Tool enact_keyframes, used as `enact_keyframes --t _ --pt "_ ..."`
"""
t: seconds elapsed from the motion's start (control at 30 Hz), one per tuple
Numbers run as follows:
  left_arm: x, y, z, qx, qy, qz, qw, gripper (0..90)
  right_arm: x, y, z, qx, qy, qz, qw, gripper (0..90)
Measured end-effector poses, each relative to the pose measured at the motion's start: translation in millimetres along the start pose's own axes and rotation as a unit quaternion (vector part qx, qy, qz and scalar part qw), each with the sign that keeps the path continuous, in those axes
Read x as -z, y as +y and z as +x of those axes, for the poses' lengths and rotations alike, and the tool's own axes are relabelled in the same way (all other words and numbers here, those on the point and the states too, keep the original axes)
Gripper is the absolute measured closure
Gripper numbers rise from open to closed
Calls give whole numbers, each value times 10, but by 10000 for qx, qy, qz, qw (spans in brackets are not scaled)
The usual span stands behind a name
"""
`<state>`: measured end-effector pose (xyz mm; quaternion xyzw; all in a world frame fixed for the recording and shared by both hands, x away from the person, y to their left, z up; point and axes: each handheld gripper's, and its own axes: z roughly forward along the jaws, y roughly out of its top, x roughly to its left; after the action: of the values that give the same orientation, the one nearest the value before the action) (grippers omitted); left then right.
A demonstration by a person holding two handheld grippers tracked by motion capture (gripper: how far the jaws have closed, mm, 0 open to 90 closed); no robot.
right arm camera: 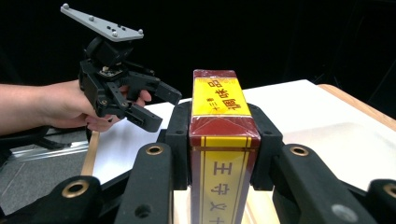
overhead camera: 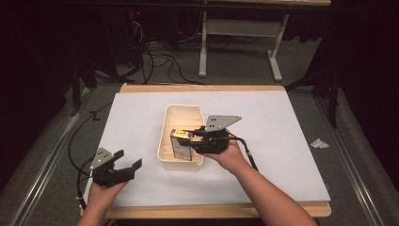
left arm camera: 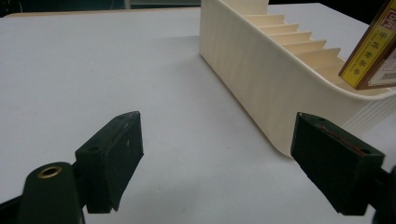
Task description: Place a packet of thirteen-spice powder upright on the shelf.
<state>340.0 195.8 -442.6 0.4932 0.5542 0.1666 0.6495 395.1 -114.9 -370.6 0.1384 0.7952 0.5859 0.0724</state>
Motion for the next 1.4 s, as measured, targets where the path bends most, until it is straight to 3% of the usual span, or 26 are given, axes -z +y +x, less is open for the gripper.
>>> enact_keyframes --t 0.47,1.4 --pt "0 -4 -5 -25 -17 18 10000 168 -85 -34 26 109 236 98 9996 680" --pt "-3 -11 -8 -72 -30 51 10000 167 -305 -282 29 173 164 514 9984 679"
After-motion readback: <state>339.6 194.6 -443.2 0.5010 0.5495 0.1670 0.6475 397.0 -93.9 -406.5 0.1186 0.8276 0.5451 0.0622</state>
